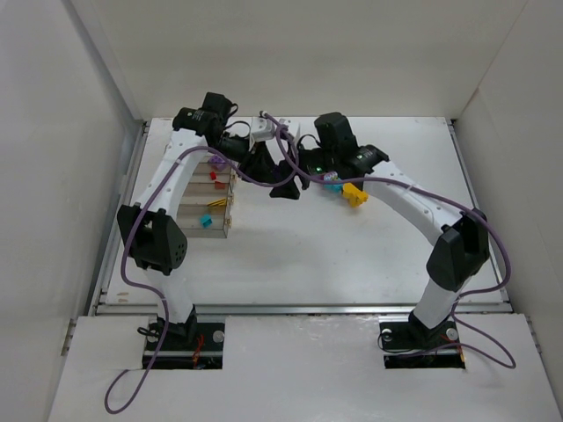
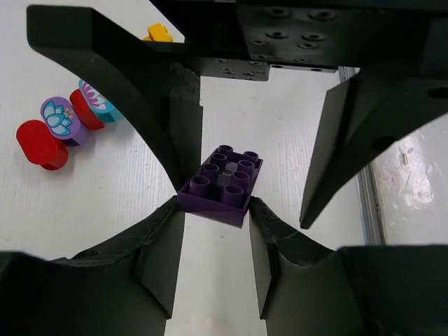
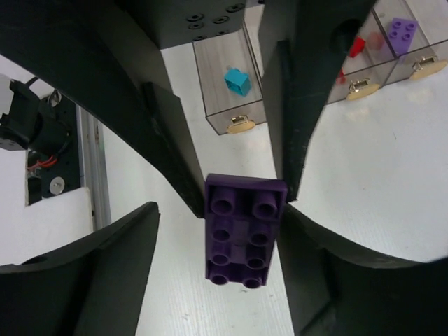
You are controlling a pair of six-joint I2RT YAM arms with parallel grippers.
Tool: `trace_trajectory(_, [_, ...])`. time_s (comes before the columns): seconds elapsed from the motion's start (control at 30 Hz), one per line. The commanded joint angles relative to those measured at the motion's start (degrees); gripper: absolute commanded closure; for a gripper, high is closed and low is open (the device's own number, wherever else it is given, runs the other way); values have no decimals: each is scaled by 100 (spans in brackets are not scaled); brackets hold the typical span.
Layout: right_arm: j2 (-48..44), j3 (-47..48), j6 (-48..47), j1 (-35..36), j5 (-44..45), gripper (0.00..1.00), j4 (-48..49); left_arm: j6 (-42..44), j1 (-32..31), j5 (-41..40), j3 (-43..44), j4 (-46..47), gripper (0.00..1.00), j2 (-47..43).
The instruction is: Sort the legos into containers by color
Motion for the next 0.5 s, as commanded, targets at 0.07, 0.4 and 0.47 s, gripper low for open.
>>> trace_trajectory(0.07, [-161, -24, 43, 134, 80, 22, 131, -69, -34, 313, 200, 39, 100, -132])
trace_trajectory(0.4, [-547, -446, 588, -102, 757, 0, 640, -69, 133, -20, 94, 39, 100, 26])
trace_trajectory(0.47, [-618, -525, 658, -182, 897, 0, 763, -69, 133, -99, 94, 39, 100, 78])
